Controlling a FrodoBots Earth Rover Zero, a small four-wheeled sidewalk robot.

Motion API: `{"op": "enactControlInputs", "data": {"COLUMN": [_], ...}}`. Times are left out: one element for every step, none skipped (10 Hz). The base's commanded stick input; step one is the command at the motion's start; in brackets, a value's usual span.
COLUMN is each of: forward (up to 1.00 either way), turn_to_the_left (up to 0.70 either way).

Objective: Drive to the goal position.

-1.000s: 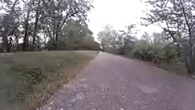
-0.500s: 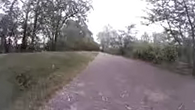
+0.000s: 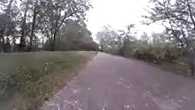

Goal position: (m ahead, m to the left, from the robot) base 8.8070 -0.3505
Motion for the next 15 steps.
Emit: {"op": "enactControlInputs", "data": {"forward": [0.70, 0.70, 0.70, 0.70, 0.70, 0.70, 0.70, 0.70, 0.70, 0.70, 0.70, 0.70, 0.70, 0.70, 0.70], "turn_to_the_left": [0.00, 0.00, 0.00, 0.00, 0.00, 0.00, 0.00, 0.00, 0.00, 0.00, 0.00, 0.00, 0.00, 0.00, 0.00]}}
